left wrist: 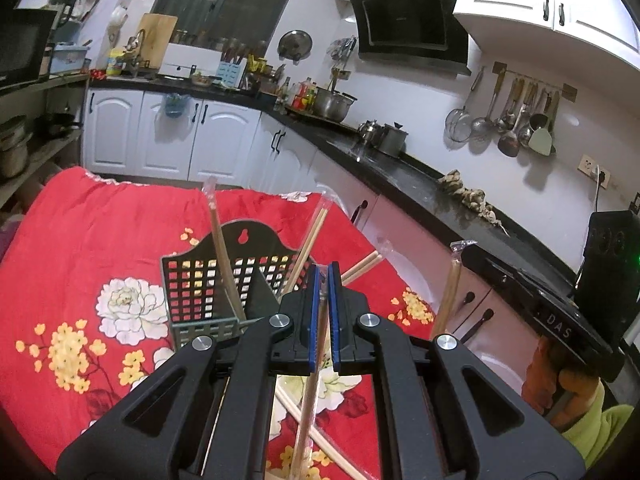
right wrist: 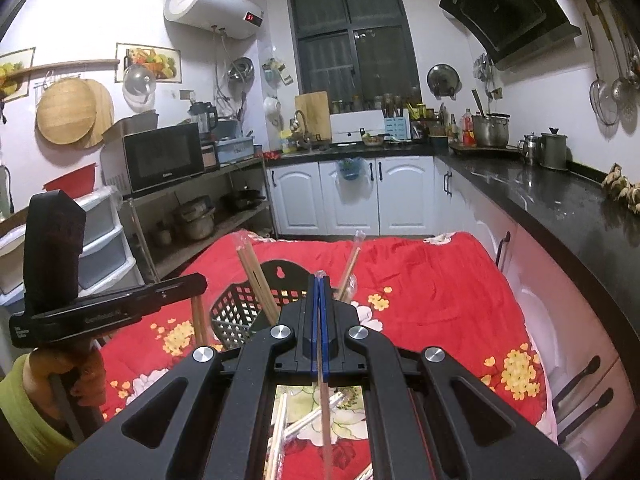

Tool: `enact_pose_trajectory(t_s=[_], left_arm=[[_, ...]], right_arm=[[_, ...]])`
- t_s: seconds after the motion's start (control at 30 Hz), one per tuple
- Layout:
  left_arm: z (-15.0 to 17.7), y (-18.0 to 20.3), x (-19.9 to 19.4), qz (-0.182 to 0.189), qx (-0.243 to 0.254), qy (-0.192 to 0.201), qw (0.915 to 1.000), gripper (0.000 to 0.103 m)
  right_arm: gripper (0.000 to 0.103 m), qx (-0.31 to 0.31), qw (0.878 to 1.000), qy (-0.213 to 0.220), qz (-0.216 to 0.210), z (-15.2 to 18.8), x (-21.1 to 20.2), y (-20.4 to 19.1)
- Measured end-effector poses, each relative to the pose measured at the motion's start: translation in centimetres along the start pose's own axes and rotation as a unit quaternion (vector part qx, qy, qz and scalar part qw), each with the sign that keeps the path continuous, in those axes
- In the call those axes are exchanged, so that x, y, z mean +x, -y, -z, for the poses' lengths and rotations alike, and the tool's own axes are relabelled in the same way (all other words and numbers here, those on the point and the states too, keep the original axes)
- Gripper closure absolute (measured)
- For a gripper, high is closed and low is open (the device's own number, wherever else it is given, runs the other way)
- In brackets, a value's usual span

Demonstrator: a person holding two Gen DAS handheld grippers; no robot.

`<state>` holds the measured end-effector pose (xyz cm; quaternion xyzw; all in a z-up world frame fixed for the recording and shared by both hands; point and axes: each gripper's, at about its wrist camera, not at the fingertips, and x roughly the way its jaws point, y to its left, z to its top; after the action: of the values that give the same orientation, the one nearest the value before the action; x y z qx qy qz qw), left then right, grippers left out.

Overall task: Organize utensils
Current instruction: 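Lift both held chopsticks upright and carry them above the green caddy, then lower the chopsticks into the caddy compartments and open both tools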

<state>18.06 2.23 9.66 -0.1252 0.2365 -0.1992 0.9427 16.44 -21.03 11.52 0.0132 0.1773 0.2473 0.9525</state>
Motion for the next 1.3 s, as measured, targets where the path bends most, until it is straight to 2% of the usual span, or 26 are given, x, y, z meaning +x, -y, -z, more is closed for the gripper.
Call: enact_pose_trajectory(t_s=[0.8, 1.3], left_arm=[[-4.1, 1.0, -1.0, 0.002, 0.026, 0.041, 0.9988, 0.101], [-6.9, 0.5, -2.2, -0.02, 0.029, 0.076, 0.9965, 0.101]], right_arm=[[0.102, -0.001, 0.999, 0.045, -0.024, -3.4, -0.7, -1.5], [0.102, -0.008, 0.997, 0.075, -0.032, -6.4, -0.6, -1.9]])
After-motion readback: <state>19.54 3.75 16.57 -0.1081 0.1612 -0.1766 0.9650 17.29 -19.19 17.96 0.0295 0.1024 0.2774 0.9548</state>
